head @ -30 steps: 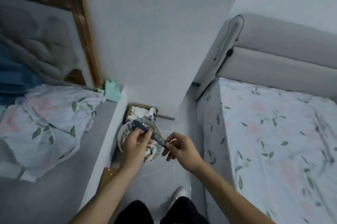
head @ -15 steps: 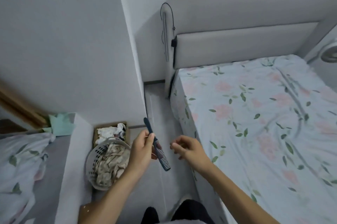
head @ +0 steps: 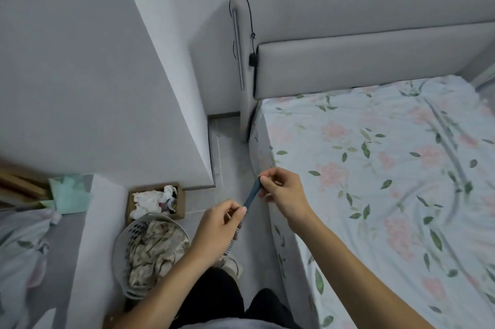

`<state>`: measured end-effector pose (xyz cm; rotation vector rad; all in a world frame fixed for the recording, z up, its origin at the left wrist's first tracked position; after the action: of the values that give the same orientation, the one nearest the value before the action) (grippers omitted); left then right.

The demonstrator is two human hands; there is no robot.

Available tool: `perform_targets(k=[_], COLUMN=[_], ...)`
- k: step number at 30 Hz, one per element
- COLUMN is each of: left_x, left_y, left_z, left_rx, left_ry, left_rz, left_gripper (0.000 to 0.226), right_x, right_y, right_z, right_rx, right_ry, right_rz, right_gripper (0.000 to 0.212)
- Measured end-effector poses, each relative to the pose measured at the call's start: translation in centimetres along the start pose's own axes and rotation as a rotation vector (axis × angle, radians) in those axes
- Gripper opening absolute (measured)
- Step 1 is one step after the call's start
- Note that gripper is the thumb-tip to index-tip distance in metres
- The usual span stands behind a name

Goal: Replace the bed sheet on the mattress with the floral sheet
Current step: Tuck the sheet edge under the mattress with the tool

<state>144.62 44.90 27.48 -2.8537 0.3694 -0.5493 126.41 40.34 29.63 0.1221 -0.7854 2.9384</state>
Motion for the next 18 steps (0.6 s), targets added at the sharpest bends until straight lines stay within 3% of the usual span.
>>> perform_targets(k=[4, 7, 12, 18], left_x=[0.0, 1.3, 3.6, 3.5], left_y=[6.2, 11.3, 19.4, 27.4], left_z=[1.3, 1.0, 0.7, 2.3], left_rx=[0.057, 0.039, -0.001, 0.093], left_ry=[-0.09, -0.078, -0.004, -0.016], left_rz=[0.107, 0.095, 0.044, 0.047], left_gripper=[0.023, 0.024, 0.03, 0.018], right_x=[2.2, 2.6, 2.3, 3.5], right_y=[5.9, 10.2, 17.4, 26.7], right_z=[0.8, 1.8, 4.4, 5.2], right_rx=[-0.059, -0.081, -0.103, -0.123], right_ry=[0.025, 0.023, 0.042, 0.018], right_rz=[-0.11, -0.136, -0.13, -0.076], right_gripper=[0.013, 0.013, 0.01, 0.009])
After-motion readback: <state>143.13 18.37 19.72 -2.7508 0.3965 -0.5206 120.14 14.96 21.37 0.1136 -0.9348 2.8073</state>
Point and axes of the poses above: each hand's wrist, its own y-axis towards the middle knuckle, its own x-axis out of the back of the hand, z = x × y, the point moved 8 cm from there along y, towards the middle knuckle, and after that the axes turned 7 degrees about -x, right-handed, at the moved point
